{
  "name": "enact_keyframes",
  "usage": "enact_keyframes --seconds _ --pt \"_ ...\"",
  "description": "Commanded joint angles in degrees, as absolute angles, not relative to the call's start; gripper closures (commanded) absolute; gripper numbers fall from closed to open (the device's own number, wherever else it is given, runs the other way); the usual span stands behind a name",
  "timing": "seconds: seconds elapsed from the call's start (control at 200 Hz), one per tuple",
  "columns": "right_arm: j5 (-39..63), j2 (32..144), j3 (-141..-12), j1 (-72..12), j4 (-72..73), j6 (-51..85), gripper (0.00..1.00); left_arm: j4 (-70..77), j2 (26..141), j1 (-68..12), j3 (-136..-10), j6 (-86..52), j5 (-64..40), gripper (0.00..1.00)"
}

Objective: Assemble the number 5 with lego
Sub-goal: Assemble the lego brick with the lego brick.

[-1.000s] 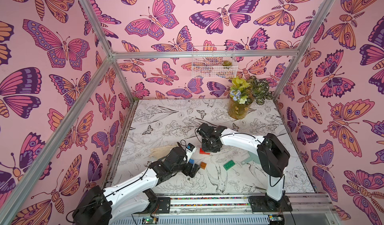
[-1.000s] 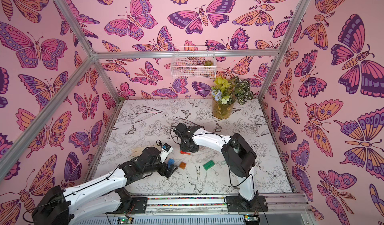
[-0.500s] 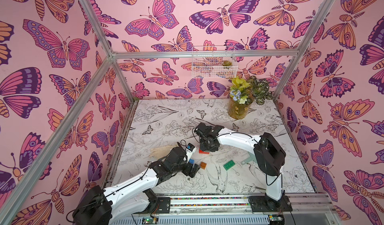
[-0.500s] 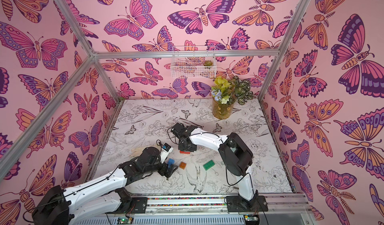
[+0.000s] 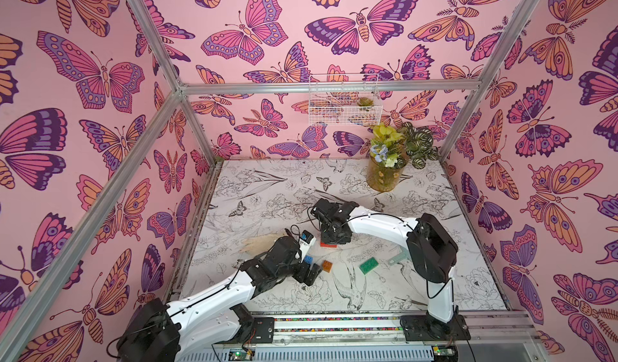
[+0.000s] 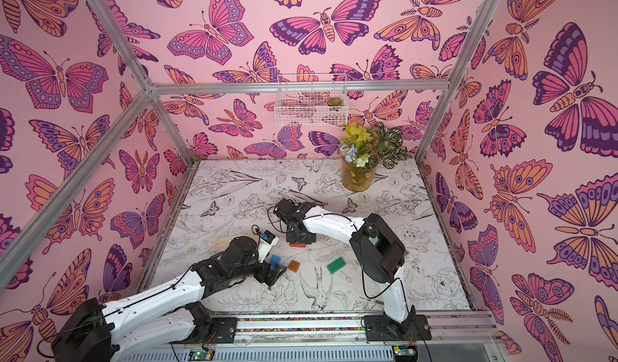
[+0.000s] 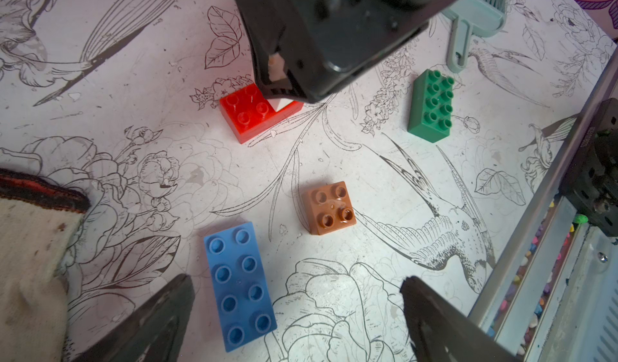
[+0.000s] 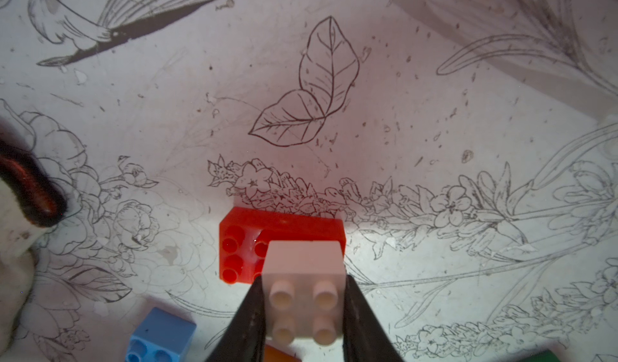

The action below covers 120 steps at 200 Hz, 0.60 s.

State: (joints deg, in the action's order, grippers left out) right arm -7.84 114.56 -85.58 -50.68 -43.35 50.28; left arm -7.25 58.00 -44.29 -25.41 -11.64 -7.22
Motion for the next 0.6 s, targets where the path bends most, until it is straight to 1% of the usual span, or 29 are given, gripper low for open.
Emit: enact_keyframes --seconds 0.0,0.15,0.365,0.596 --pt "-10.37 116.29 -85.41 -50.7 -47.3 48.78 0.84 -6.42 58.44 -44.56 -24.81 -11.56 -6.39 0.0" --pt "-11.24 115.58 -85.09 -50.64 -47.52 49.76 0.84 -6.42 58.88 -44.65 -25.04 -11.45 -6.5 0.0" --pt "-7.02 116.51 -85.35 -50.6 -44.53 51.17 0.84 -6.43 59.12 -44.65 -25.08 -11.34 -6.42 0.0" --pt "-5.48 116.62 -85.77 -50.58 -43.45 52.06 0.84 -6.42 59.11 -44.65 -25.13 -11.39 -6.33 0.0"
